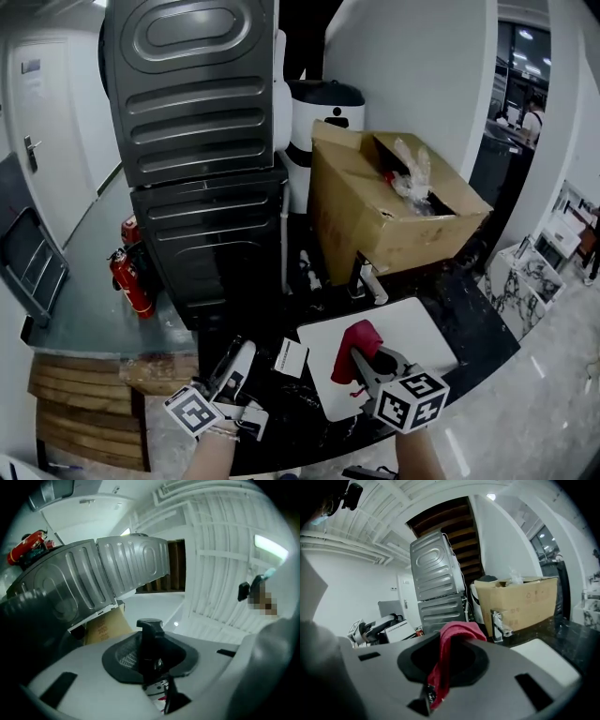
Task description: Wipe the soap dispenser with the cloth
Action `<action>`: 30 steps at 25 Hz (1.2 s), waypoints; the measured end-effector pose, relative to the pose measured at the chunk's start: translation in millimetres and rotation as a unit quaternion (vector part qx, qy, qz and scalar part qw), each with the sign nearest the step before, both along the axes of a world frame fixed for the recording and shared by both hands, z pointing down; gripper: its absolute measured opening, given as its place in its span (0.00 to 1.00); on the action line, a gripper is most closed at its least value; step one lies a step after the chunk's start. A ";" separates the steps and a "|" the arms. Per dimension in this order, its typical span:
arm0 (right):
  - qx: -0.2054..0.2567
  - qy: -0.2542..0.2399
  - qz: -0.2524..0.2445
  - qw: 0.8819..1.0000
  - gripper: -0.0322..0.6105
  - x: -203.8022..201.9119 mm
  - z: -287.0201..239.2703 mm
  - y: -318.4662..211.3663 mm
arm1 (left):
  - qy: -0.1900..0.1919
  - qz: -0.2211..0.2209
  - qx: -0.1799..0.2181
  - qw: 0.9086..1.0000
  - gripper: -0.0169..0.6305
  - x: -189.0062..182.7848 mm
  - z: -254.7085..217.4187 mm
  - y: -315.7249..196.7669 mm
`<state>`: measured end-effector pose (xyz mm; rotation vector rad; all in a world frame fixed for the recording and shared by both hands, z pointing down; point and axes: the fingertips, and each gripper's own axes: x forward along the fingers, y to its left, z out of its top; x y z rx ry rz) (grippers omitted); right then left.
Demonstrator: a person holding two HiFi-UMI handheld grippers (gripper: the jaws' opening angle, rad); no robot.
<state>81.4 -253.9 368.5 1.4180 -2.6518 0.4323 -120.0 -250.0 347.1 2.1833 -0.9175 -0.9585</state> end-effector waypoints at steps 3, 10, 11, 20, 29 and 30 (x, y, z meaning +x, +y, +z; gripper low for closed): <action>0.001 0.011 -0.041 0.999 0.13 -31.0 5.0 5.8 | 0.046 0.007 -0.013 0.999 0.18 -1.5 -2.7 -2.5; 0.028 0.020 -0.096 0.995 0.13 -74.3 -0.1 9.2 | 0.111 0.012 -0.045 0.993 0.18 -2.1 2.2 -5.7; 0.032 0.018 -0.101 0.994 0.13 -75.8 -1.7 10.0 | 0.114 0.010 -0.047 0.992 0.18 -3.4 2.9 -6.2; 0.055 0.011 -0.174 0.983 0.13 -99.2 -5.5 50.1 | 0.144 -0.006 -0.051 0.988 0.18 -18.5 5.8 -8.6; 0.021 0.049 -0.180 0.982 0.13 -111.5 26.6 51.1 | 0.189 0.004 -0.041 0.981 0.18 -20.1 -0.1 -3.5; 0.017 0.049 -0.182 0.982 0.13 -113.1 29.8 52.1 | 0.188 0.002 -0.042 0.981 0.18 -21.0 0.2 -3.0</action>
